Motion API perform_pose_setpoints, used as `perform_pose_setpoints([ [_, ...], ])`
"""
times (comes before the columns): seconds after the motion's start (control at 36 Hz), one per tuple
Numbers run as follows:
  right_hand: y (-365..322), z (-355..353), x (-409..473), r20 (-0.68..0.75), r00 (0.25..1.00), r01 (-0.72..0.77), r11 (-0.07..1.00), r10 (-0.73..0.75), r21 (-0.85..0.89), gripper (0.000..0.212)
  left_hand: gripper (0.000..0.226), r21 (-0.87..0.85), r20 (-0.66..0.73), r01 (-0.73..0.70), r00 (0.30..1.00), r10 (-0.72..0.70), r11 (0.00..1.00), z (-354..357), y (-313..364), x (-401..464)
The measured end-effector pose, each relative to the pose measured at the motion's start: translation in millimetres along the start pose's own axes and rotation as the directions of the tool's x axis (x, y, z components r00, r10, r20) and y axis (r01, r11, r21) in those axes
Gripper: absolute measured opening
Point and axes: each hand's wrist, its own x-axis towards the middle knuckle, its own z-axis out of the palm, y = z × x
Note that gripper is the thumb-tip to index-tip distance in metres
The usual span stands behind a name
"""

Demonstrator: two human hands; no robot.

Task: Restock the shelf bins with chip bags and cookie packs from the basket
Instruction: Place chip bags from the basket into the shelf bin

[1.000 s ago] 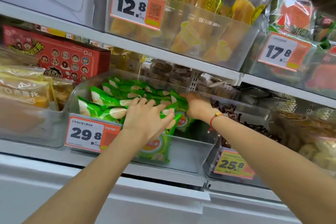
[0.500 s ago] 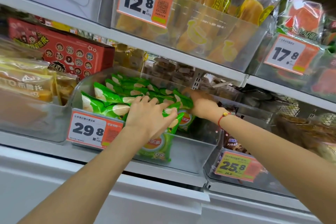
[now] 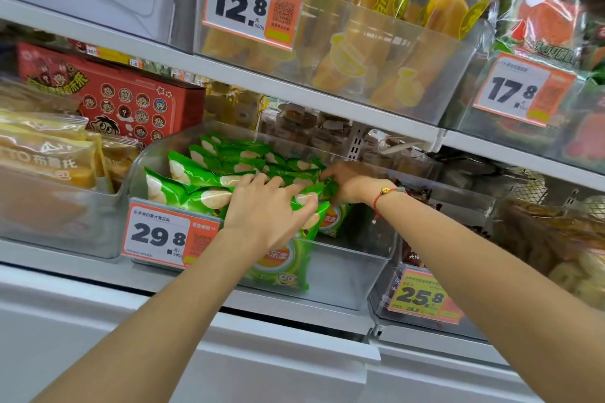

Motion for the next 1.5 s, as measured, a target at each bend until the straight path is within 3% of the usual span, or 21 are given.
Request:
perform_pose_setpoints([
  [0.28,2,-10,-79,-0.079,0.991,0.111,0.994,-0.109,0.015,0.064,0.059,-0.007,0.022,0.001,1.0,-0.001,1.0,-4,0,-1],
  [0.44,8,-12,-170,-0.231,0.947,0.253,0.961,-0.222,0.113,0.047,0.083,0.024,-0.02,-0.034,0.999,0.034,0.999,-6,1,-1],
  [0.58,17,-8,-222,-0.283,0.929,0.297,0.935,-0.237,0.193,0.033,0.053,0.062,-0.158,-0.073,0.984,0.082,0.995,-19,11,-6],
  [0.75,16,13,-255,-0.13,0.968,0.243,0.92,-0.212,0.306,0.023,0.032,-0.008,-0.362,-0.164,0.92,0.15,0.986,-39,52,-43],
  [0.86,15,46,-251,0.012,0.986,0.145,0.884,-0.167,0.444,0.019,0.019,-0.148,-0.23,-0.084,0.972,0.049,0.985,-40,81,-82],
  [0.97,10,82,-251,0.139,0.984,0.013,0.83,-0.108,0.557,0.02,0.023,-0.098,0.109,0.047,0.993,-0.036,0.994,-17,92,-113],
  [1.08,-3,133,-258,0.307,0.942,-0.062,0.826,-0.137,0.56,0.026,0.024,0.008,0.458,0.015,0.889,-0.017,1.0,8,92,-138],
  [1.19,-17,187,-267,0.431,0.886,-0.104,0.83,-0.173,0.548,0.027,0.033,0.072,0.758,-0.07,0.653,-0.009,0.995,41,94,-155],
  [1.36,-43,260,-283,0.538,0.822,-0.139,0.849,-0.189,0.51,0.031,0.035,0.082,0.913,-0.224,0.407,0.017,0.971,91,92,-195],
  [1.5,-71,313,-302,0.637,0.741,-0.169,0.859,-0.212,0.483,0.048,0.034,0.022,0.98,-0.101,0.198,-0.002,0.995,136,72,-245],
])
